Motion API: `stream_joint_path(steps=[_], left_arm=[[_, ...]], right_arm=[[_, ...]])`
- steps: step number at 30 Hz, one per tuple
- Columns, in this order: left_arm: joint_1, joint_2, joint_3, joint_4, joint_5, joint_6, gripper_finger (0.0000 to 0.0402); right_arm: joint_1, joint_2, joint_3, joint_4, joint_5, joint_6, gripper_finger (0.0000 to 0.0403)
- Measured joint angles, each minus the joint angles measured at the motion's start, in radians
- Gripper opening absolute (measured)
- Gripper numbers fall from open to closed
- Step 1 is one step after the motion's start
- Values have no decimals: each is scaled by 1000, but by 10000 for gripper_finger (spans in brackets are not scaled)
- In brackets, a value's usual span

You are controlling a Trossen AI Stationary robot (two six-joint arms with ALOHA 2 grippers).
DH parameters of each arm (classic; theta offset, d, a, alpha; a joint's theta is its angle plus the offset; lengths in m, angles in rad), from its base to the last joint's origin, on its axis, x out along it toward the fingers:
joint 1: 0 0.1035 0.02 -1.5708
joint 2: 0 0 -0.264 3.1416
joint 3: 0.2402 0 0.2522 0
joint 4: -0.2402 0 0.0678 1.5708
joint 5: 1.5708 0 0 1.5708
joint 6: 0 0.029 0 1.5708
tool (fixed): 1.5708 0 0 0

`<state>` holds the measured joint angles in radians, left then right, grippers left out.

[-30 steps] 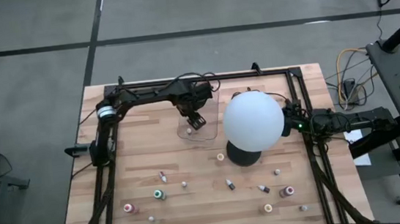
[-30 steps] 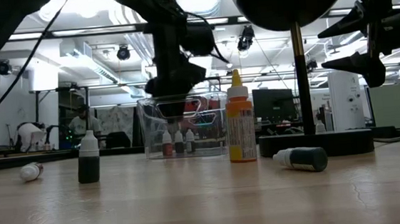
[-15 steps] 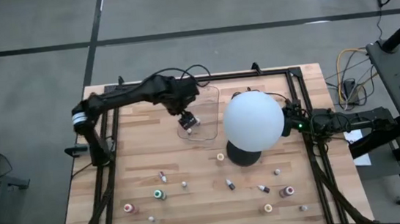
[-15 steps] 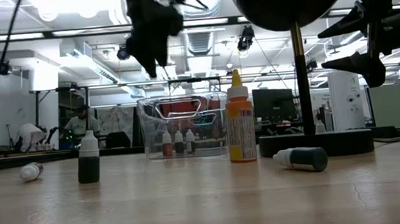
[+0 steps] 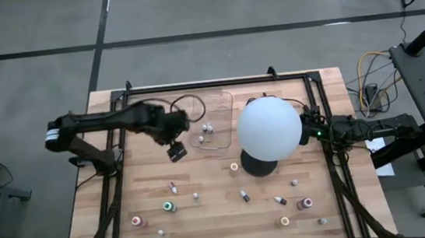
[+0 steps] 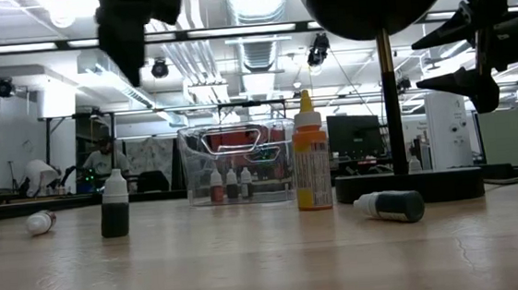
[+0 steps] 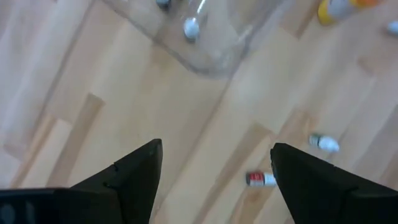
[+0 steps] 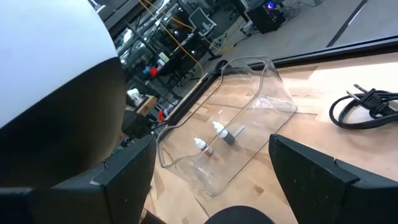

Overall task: Pick & Place food coloring
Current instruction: Put the small green food coloring bottle into the transparent bin

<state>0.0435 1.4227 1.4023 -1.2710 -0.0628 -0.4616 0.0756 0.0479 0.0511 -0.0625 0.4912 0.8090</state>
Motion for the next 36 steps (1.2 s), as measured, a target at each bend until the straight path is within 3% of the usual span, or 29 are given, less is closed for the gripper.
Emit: stream_joint_path(steps=[8, 16, 24, 36], left_arm=[[-123, -84, -162, 10, 0, -144, 270], [-214, -73, -248, 105, 9, -282, 270], [-281, 30, -236, 217, 52, -353, 269], [-393, 175, -129, 224, 51, -327, 268]], right_arm=[[0, 1, 0, 0, -1, 0, 302], [0, 1, 0, -1, -1, 0, 302], [0, 0, 0, -1, -1, 0, 302], [0, 0, 0, 0, 0, 0, 302]])
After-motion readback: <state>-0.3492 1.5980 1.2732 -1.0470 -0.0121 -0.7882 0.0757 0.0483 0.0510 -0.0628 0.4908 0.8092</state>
